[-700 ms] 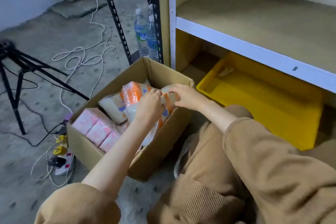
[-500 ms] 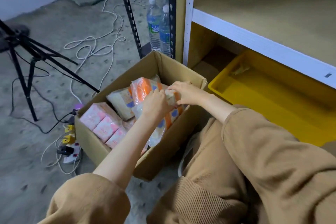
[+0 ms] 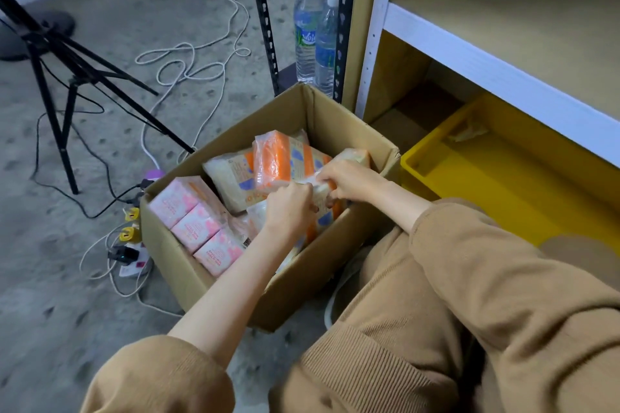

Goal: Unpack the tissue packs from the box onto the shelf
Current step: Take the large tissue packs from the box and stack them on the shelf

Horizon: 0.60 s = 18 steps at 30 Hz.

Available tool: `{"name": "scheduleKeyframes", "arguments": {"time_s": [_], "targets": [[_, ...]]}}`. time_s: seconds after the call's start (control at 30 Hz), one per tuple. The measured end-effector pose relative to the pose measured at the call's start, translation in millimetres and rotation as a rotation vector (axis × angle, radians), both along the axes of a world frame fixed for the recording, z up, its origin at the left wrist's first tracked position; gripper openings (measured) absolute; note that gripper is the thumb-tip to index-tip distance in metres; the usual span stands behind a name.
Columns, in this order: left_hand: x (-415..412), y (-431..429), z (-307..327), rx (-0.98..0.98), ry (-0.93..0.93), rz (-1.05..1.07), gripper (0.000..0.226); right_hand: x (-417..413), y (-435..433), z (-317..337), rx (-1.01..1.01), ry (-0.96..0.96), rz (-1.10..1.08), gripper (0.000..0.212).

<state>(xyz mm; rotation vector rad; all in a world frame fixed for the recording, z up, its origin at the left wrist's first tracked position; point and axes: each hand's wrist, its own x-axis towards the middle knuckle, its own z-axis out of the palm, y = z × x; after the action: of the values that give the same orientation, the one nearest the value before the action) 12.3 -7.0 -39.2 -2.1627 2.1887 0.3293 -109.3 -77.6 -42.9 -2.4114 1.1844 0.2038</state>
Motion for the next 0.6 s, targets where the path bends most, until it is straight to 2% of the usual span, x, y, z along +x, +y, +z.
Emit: {"name": "scheduleKeyframes", "arguments": {"time_s": [0.13, 0.3, 0.43, 0.6], "targets": [[-6, 7, 11, -0.056, -0.031, -0.036, 0.027, -6, 9, 5, -0.060, -0.055, -0.035, 0.023], [-6, 21, 40, -0.147, -0.101, -0.068, 0.027, -9, 26, 25, -0.129, -0.206, -0.129, 0.030], [-7, 25, 70, -0.225, -0.174, -0.105, 0.025, -14, 36, 53, -0.201, -0.257, -0.155, 0.027], [-11, 26, 103, -0.306, -0.190, -0.103, 0.024, -20, 42, 93, -0.327, -0.317, -0.203, 0.037]]}}
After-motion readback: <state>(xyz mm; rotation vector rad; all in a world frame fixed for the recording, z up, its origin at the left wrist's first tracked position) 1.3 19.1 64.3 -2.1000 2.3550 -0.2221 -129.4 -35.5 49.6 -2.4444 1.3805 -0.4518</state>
